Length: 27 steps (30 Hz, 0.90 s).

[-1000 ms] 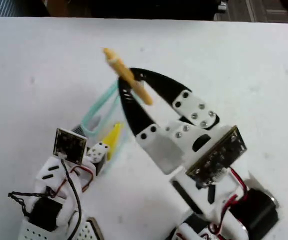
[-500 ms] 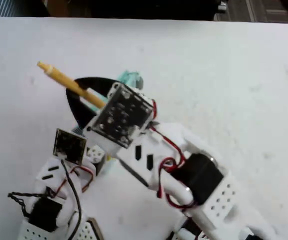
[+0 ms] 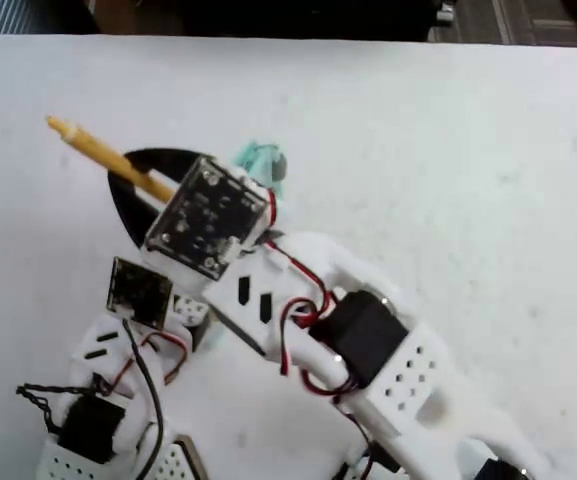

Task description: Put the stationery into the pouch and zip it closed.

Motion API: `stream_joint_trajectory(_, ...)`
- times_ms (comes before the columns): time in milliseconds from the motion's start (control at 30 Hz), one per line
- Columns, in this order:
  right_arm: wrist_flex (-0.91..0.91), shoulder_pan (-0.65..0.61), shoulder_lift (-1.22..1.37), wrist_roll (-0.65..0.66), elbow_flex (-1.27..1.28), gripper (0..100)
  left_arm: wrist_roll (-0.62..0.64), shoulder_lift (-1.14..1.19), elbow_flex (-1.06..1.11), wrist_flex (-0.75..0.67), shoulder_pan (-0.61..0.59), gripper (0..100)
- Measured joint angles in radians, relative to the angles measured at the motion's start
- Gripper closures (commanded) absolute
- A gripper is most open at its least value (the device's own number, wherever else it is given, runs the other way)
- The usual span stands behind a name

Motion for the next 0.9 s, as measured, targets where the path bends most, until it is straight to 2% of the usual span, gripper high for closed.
stream_joint_trajectory(233,0.054,0.003,-0.087,0.0,0.109,96.8,0.0,-0.002,0.0,0.0,0.003,80)
stream_joint_trajectory(367,0.101,0.006,-0.144,0.0,0.126,77.5,0.0,-0.002,0.0,0.0,0.003,80)
stream_joint_trajectory(433,0.144,0.015,-0.158,0.0,0.126,72.1,0.0,-0.002,0.0,0.0,0.003,80)
stream_joint_trajectory(667,0.216,0.02,-0.166,0.0,0.121,77.9,0.0,-0.002,0.0,0.0,0.002,80)
stream_joint_trajectory(900,0.226,0.117,-0.172,0.0,-0.014,78.3,0.0,-0.002,0.0,-0.002,0.002,80)
